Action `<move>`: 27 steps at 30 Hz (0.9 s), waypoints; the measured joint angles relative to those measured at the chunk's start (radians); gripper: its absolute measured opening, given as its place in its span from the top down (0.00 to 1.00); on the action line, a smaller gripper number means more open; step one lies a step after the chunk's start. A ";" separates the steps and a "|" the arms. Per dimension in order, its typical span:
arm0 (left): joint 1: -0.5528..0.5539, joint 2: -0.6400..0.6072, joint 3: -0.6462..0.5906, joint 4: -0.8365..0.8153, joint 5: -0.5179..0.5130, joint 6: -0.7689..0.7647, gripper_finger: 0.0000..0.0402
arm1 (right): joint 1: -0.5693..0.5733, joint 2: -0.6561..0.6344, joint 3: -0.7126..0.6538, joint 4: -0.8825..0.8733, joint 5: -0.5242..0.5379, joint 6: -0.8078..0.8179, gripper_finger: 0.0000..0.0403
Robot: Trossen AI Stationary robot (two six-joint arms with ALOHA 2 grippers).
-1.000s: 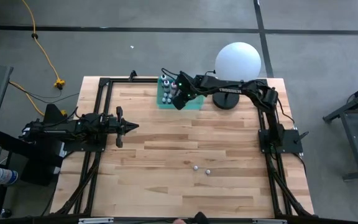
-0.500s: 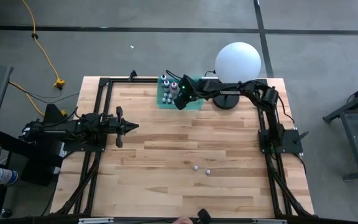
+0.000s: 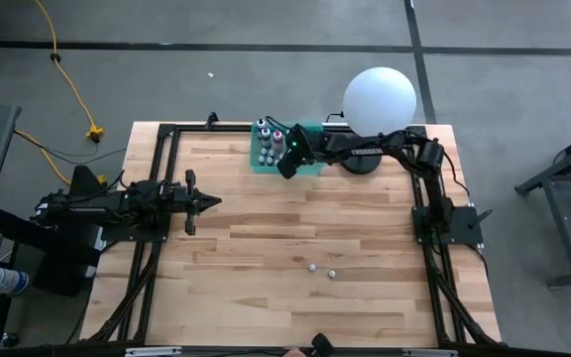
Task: Pick & Place food coloring
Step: Put the small black food coloring bottle into the bin
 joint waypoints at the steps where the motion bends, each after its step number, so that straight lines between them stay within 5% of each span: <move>1: 0.000 0.000 0.000 0.000 0.000 0.000 1.00 | 0.000 0.000 -0.010 0.017 0.000 -0.008 0.83; 19: 0.000 0.000 0.000 0.000 0.000 0.000 1.00 | -0.001 0.000 -0.072 0.110 -0.005 -0.049 0.83; 27: 0.000 0.000 0.000 0.000 0.000 0.000 1.00 | 0.000 0.000 -0.072 0.110 -0.010 -0.044 0.74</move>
